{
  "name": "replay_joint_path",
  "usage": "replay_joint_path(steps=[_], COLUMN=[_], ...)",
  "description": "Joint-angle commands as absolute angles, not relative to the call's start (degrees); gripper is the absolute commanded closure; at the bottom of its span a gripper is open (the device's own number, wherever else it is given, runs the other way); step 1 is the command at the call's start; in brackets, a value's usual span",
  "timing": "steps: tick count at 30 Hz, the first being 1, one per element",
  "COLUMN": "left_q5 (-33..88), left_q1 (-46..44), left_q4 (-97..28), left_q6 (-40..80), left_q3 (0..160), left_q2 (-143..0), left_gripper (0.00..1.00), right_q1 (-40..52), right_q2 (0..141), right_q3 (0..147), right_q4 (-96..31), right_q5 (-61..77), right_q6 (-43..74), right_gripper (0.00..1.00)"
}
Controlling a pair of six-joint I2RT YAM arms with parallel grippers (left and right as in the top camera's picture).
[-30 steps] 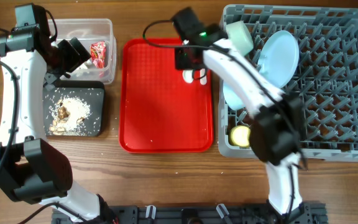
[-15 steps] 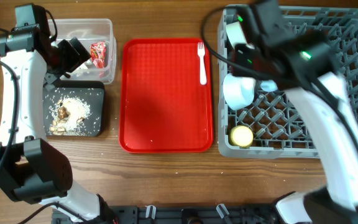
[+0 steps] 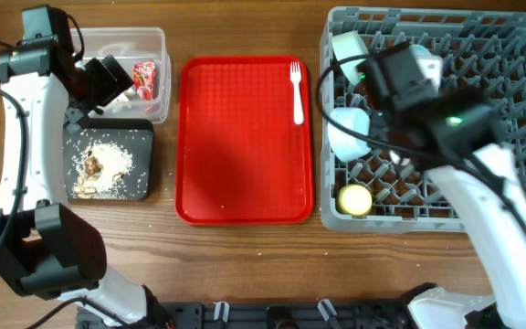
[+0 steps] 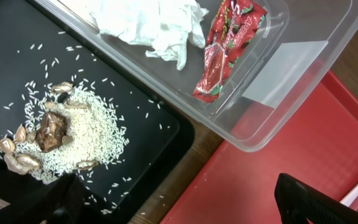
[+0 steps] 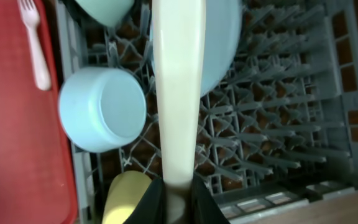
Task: Sort waste into correct bins and load items into the dishwasher rack
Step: 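Lower the spoon into the rack and open the right gripper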
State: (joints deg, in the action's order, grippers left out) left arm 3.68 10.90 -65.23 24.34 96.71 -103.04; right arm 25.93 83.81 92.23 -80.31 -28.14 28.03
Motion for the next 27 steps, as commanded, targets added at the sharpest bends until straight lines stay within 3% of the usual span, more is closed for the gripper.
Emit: replay_joint_path(steps=[1, 10, 13, 16, 20, 27], left_q5=[3.1, 3.1, 3.1, 3.1, 3.1, 3.1], left_q1=[10.9, 10.9, 10.9, 10.9, 10.9, 10.9], left_q4=[-65.1, -65.1, -65.1, -65.1, -65.1, -65.1], left_q6=[24.9, 24.9, 24.9, 24.9, 24.9, 24.9], left_q3=[97.5, 97.5, 97.5, 97.5, 97.5, 97.5], left_q2=[-102.1, -102.1, -102.1, -102.1, -102.1, -102.1], left_gripper=[0.0, 0.0, 0.0, 0.0, 0.0, 0.0], right_q1=[25.5, 17.8, 17.2, 17.1, 16.6, 16.6], right_q2=[84.2, 84.2, 84.8, 85.9, 88.6, 88.4], right_q3=[82.7, 68.0, 65.1, 62.6, 62.2, 65.1], right_q4=[-72.7, -47.9, -41.1, -34.6, -30.8, -30.2], right_q5=[-32.4, -33.0, -33.0, -33.0, -33.3, -26.9], right_q6=[26.8, 20.6, 19.0, 15.6, 13.9, 11.1], right_gripper=[0.93, 0.86, 0.77, 0.74, 0.71, 0.58])
